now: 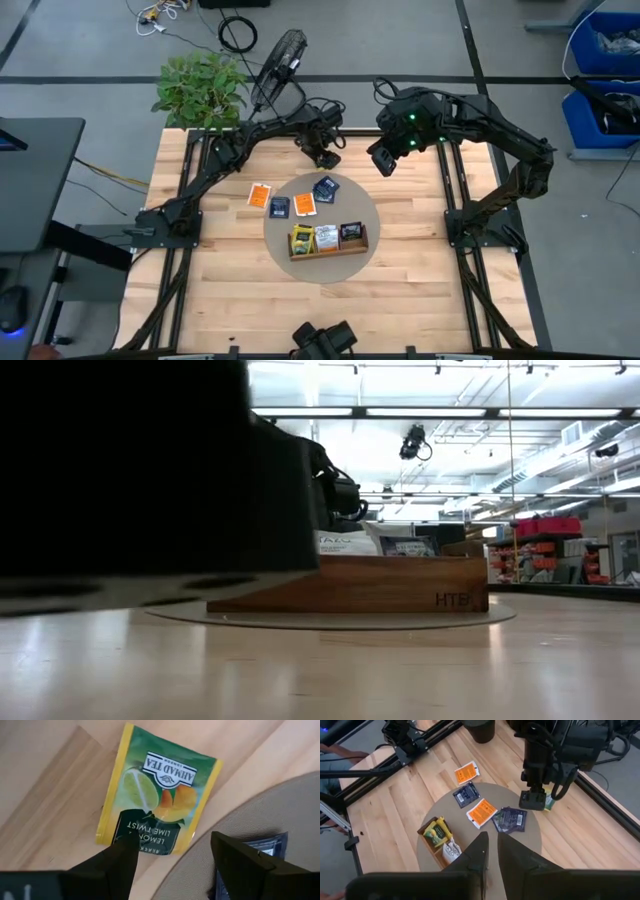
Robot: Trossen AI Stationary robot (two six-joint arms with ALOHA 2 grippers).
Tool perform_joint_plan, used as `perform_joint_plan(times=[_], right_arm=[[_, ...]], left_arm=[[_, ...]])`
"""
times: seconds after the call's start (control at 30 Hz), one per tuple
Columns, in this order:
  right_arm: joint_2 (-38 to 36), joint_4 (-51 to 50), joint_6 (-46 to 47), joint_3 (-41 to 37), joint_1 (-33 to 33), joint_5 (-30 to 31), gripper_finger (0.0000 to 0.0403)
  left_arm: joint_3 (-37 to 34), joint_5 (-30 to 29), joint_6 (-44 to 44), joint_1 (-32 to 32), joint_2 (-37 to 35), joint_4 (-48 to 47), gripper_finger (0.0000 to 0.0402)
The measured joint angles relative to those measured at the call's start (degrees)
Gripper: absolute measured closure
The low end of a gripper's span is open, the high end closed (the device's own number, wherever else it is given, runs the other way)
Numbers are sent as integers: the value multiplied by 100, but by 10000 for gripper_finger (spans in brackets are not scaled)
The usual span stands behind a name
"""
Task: Pick & Place Tea
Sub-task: Put the yellow tea bag into the left section of the wooden organizer
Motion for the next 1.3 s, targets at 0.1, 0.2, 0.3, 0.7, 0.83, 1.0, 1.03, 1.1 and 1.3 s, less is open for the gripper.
perform_joint_plan(times=[0.1, 0.2, 0.3, 0.7, 0.83, 1.0, 1.03, 1.1, 1.3], right_arm=[[2, 5, 14, 0, 0, 0, 352], [2, 5, 14, 0, 0, 0, 352], [2, 5, 35, 0, 21, 0, 352], [2, 3, 15, 0, 46, 1, 352], [2, 3, 0, 0, 46, 0, 352], [2, 1, -10, 0, 46, 0, 352], [2, 1, -10, 0, 46, 0, 352], [2, 1, -10, 0, 46, 0, 352], [2, -1, 1, 0, 46, 0, 352]], left_arm=[[0, -67, 137, -38, -2, -2, 160], [0, -194, 329, -88, -2, -67, 176], [0, -260, 586, -120, -2, -133, 194], [-4, -394, 1263, -91, -2, -757, 244], [-4, -472, 1465, -79, -2, -1057, 286], [-4, -668, 1587, -127, -74, -1192, 349], [-4, -700, 1644, -139, -146, -1172, 362], [-4, -989, 1803, -200, -331, -989, 389], [4, -1663, 2777, -328, -560, 130, 398]])
